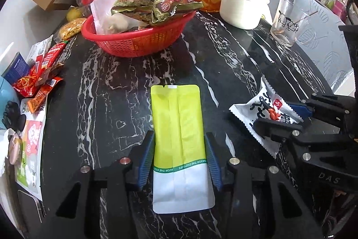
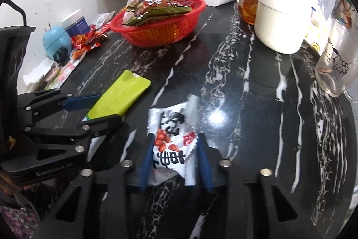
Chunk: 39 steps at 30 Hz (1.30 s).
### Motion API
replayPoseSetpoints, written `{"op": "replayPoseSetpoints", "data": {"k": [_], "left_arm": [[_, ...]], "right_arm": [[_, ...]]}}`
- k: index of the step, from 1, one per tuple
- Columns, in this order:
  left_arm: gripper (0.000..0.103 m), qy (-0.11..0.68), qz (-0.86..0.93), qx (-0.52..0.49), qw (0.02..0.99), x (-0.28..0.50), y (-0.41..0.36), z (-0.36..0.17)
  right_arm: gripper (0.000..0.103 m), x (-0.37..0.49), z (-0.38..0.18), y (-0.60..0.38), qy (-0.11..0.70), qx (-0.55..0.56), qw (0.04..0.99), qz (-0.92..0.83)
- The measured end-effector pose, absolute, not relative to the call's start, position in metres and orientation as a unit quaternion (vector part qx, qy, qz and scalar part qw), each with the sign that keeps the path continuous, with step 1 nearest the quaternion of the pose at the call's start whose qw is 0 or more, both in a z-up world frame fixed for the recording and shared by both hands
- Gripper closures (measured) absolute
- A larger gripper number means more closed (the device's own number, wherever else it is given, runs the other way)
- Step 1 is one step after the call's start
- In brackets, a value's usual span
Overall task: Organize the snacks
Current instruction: 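Lift both packets and carry them over the red basket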
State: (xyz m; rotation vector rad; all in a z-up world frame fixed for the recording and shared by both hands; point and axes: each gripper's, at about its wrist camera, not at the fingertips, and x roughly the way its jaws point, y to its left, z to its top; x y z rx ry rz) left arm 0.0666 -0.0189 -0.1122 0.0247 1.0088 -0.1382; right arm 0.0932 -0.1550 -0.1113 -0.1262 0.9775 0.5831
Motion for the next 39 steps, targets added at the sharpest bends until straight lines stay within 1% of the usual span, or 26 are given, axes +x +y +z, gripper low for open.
{"op": "replayPoseSetpoints", "data": {"k": [5,23,28,39], "left_arm": [[0.061,0.487,-0.072,-0.003,0.870,0.065,-0.017,-0.110],[0.061,0.453,-0.103,-0.009,0.885,0.034,-0.022,-0.072],[0.061,0.424,-0.109,-0.006,0.899,0.022,-0.018,-0.053],[0.061,0.360,-0.109,-0.002,0.927,0.010,-0.011,-0.006]], "right_arm": [[0.071,0.089,-0.110,-0.160,0.460,-0.053,0.842,0.277],[0.072,0.059,-0.098,-0.171,0.454,-0.014,0.847,0.277],[0.072,0.050,-0.084,-0.170,0.438,-0.010,0.852,0.285],[0.072,0.044,-0.034,-0.160,0.382,-0.012,0.871,0.309]]}}
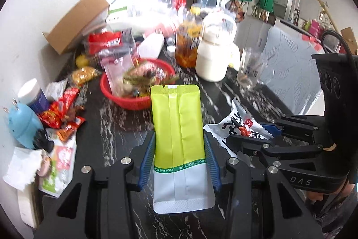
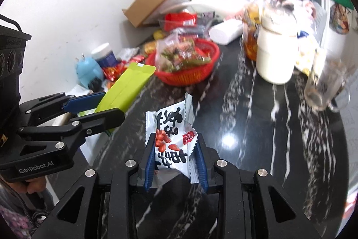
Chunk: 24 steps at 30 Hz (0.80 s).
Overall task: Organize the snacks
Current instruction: 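Lift both packets and carry them over the red basket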
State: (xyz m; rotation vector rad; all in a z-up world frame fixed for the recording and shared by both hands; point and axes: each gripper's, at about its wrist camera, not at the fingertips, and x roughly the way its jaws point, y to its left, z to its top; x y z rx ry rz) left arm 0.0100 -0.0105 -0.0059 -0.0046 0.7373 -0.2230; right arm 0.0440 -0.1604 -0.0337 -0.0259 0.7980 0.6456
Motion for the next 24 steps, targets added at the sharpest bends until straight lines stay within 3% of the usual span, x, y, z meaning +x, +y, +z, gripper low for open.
{"op": "replayPoseSetpoints", "data": {"k": [24], "left_arm": [[0.061,0.227,-0.088,-0.013,0.970,0.078,0.035,0.087]], "right_arm": [[0.072,0.123,0.060,-0.128,0.298,-0.036,0.903,0.307]]}}
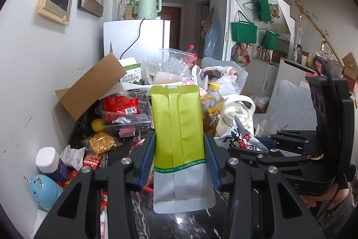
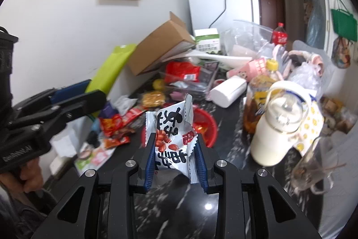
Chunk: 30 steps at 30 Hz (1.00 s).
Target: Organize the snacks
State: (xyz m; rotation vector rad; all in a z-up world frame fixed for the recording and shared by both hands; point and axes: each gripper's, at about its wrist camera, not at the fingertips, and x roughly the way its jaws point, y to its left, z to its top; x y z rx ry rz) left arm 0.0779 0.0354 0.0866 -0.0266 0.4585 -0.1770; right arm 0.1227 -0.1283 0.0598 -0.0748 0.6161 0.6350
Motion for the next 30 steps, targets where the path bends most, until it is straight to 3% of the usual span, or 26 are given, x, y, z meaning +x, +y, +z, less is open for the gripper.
{"op": "replayPoseSetpoints", "data": {"k": [30], "left_arm": [[0.061,0.322,-0.062,-0.047,0.944,0.195,0.066,0.011]], "right_arm": [[0.071,0.270,-0.024,-0.074,0.379,-0.112,0.872,0.289]]}}
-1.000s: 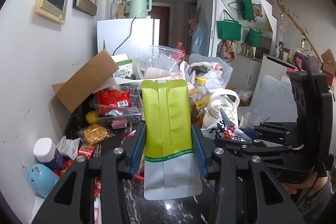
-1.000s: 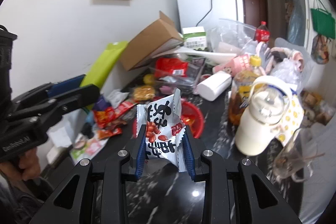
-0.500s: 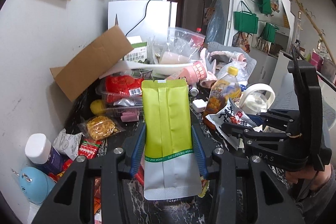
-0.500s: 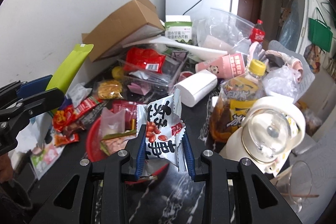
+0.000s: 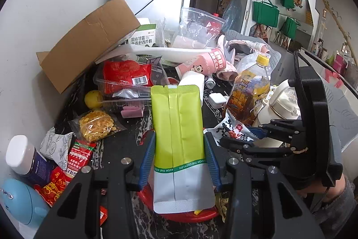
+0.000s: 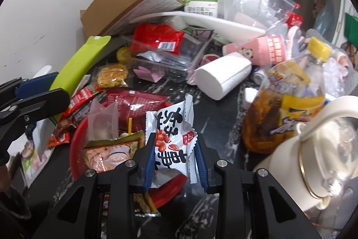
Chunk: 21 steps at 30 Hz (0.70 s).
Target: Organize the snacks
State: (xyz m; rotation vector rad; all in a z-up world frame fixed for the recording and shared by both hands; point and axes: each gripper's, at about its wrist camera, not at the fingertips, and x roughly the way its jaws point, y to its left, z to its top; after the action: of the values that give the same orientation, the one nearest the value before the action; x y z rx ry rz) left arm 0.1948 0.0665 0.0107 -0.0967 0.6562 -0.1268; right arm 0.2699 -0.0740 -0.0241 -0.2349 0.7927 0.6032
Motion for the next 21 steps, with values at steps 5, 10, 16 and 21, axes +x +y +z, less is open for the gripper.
{"op": "replayPoseSetpoints", "data": {"k": [5,10,16,21], "left_arm": [[0.061,0.327,-0.061,-0.049,0.942,0.200,0.069,0.007],[0.061,0.335,-0.059,-0.045,0.939,0.204,0.069,0.003],[0.061,0.341,-0.064,-0.051,0.936,0.204,0.070,-0.001],[0.061,0.342,-0.073,-0.051,0.935,0.204,0.066,0.002]], "right_arm": [[0.070,0.278,-0.031,-0.065,0.385,-0.116,0.860,0.315],[0.042,0.282,-0.042,-0.055,0.396,-0.137,0.851,0.316],[0.032,0.282,-0.038,-0.061,0.388,-0.137,0.857,0.311],[0.027,0.277,-0.029,-0.070,0.377,-0.125,0.866,0.305]]}}
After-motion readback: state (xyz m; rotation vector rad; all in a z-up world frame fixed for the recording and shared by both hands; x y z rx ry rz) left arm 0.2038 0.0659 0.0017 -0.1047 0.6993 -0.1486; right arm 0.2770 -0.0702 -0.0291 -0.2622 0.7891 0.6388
